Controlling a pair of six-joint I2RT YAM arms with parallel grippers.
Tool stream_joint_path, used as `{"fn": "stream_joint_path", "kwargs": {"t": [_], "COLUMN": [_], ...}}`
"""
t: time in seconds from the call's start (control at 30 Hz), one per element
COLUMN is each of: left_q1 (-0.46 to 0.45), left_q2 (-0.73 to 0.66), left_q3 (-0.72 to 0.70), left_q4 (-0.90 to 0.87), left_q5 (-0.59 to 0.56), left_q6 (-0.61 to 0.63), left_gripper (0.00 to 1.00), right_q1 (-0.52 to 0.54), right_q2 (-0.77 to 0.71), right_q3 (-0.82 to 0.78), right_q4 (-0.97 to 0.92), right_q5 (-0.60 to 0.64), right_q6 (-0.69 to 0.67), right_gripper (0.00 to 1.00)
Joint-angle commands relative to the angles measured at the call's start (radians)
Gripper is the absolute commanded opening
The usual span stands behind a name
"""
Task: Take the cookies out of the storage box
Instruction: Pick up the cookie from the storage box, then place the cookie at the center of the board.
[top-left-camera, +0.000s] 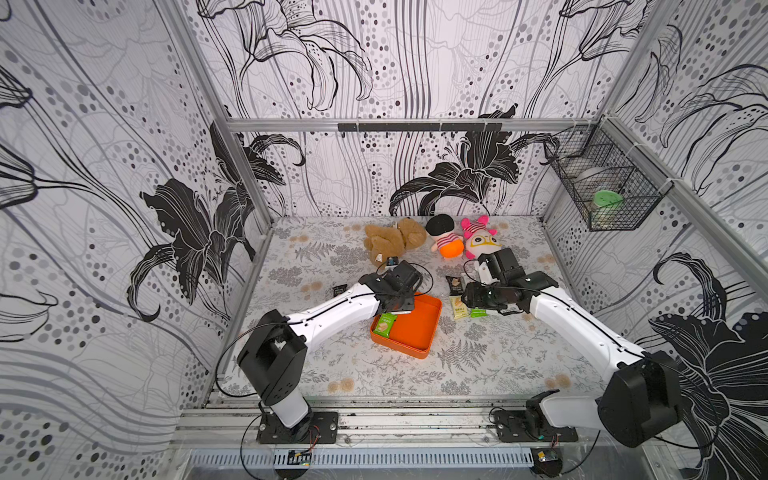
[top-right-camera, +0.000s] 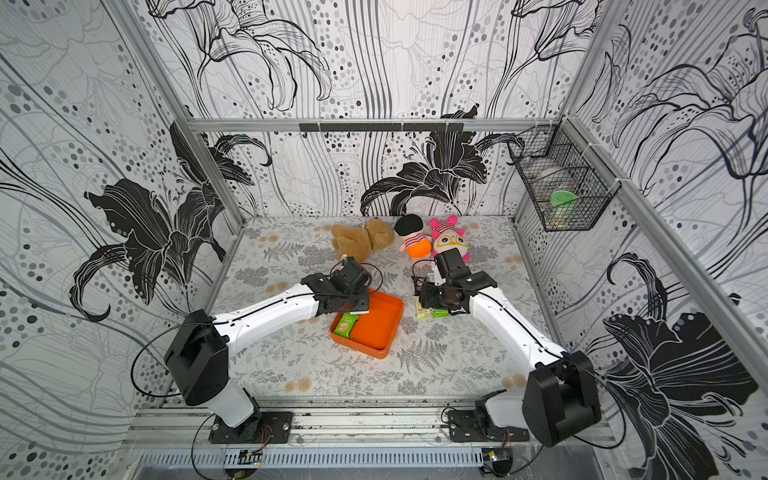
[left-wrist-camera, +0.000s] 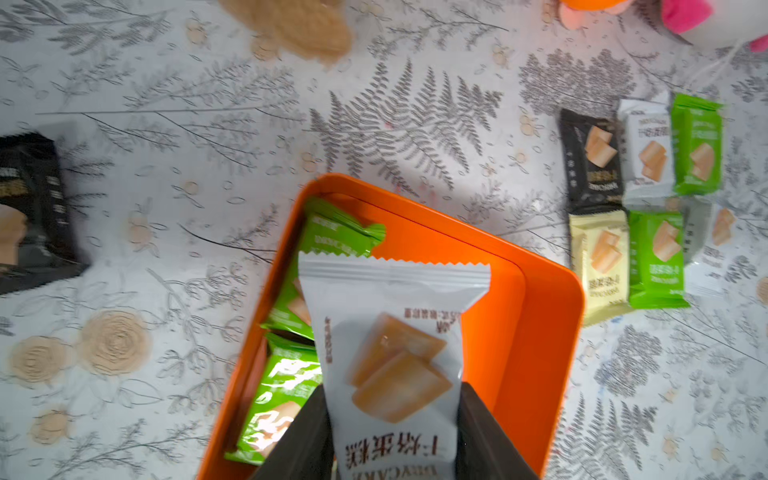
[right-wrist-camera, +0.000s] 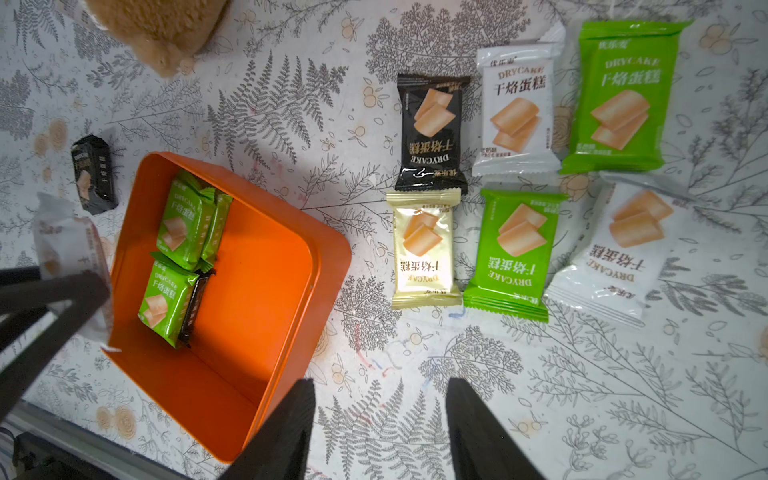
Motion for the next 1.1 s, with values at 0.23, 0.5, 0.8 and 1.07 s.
{"fn": "stream_joint_path", "kwargs": {"t": [0.23,0.5,0.8,1.07], "left_q1": [0.239,0.323,0.37,0.373], "left_q2": [0.065,0.235,0.308,0.304], "left_q3": [0.058,0.121,0.108,0.085], "left_q4": [-0.048,-0.039,0.013,0.021], "left_q5": [0.022,0.039,0.076,0.089], "left_q6": [0.252,0.363,0.395,0.383], "left_gripper": [0.46,0.45,0.45,0.6], "right_q1": [-0.005,-0.005,-0.005,-0.006], "right_q2": [0.065,0.132,0.185,0.176], "right_q3": [0.047,0.095,0.138,0.151], "right_q4": [0.042,0.052,0.041,0.024], "right_q5": [0.009,0.031,0.041,0.036], "right_q6": [0.087,0.125,0.136,0.134], "right_gripper": [0.56,0.56,0.56,0.55]}}
